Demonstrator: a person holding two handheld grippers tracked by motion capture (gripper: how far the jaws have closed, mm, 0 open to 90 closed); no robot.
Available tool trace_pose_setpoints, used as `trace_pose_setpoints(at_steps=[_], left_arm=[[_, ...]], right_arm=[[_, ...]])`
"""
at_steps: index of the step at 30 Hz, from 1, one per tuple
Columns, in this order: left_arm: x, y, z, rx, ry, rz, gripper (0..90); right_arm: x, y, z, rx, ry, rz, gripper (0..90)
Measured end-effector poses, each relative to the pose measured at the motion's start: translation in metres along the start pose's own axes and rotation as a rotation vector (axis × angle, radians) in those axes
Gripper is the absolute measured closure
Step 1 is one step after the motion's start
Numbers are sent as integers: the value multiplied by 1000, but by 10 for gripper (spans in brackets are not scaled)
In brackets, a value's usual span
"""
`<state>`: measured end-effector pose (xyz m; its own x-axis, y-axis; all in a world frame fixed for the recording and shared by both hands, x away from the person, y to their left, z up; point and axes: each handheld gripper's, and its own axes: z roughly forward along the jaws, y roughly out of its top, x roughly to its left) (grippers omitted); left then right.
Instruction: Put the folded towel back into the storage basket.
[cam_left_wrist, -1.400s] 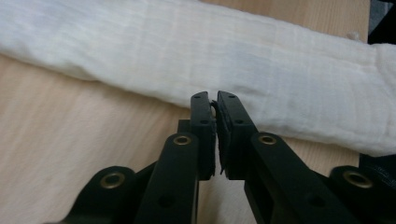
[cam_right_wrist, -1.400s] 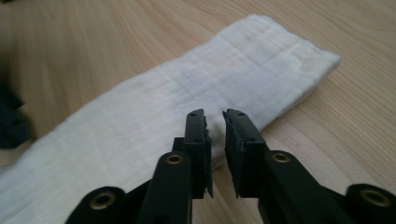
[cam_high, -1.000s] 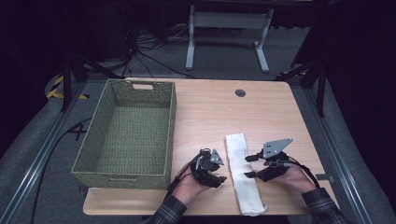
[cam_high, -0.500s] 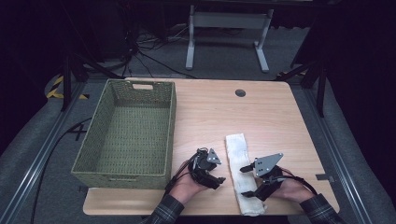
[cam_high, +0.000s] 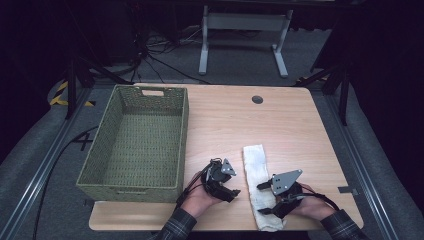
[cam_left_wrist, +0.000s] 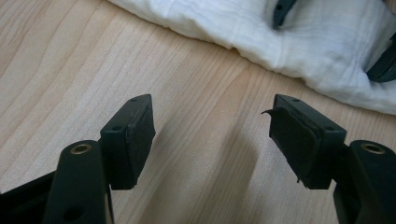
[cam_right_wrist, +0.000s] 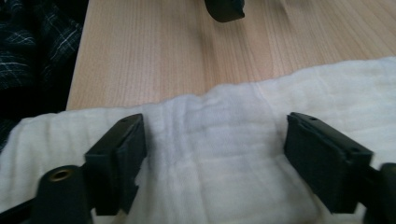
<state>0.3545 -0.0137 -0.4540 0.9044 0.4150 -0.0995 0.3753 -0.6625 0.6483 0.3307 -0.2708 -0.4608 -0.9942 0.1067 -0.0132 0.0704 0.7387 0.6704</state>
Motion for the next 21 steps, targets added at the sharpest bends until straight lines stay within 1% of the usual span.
trace_pose_setpoints(at_steps=[1,2,3,5,7,8,9,10,13,15,16,17,18,19,21], left_arm=[[0,0,0,3,0,0,319],[0,1,0,7,-3,7,319],[0,0,1,-4,0,5,320],[0,1,1,-2,-1,7,321],[0,2,0,11,-4,10,321],[0,3,1,5,0,15,321],[0,5,1,4,2,14,321],[1,6,1,-1,0,15,321],[5,11,2,-15,2,21,317],[7,15,1,-27,12,17,312],[7,17,1,-40,11,8,307],[7,17,1,-40,11,8,300],[9,21,0,-43,4,14,300],[11,25,1,-56,5,21,289],[12,28,2,-55,2,27,284]], right_arm=[[1,0,-1,-4,9,-7,358],[1,-1,-2,-6,13,-7,399],[2,-1,-3,-9,19,-8,462],[3,-1,-4,-14,34,-14,568],[3,0,-4,-18,53,-12,688],[3,-1,-4,-19,63,-12,731],[3,-1,-4,-21,79,-6,756],[2,-1,-4,-24,89,-4,766],[1,-1,-4,-24,95,1,770],[1,-1,-4,-20,93,-2,770],[1,0,-4,-19,93,-2,770],[1,0,-4,-19,93,-2,770],[1,0,-4,-18,93,0,769],[1,0,-4,-16,93,3,769],[1,0,-4,-16,92,4,769]])
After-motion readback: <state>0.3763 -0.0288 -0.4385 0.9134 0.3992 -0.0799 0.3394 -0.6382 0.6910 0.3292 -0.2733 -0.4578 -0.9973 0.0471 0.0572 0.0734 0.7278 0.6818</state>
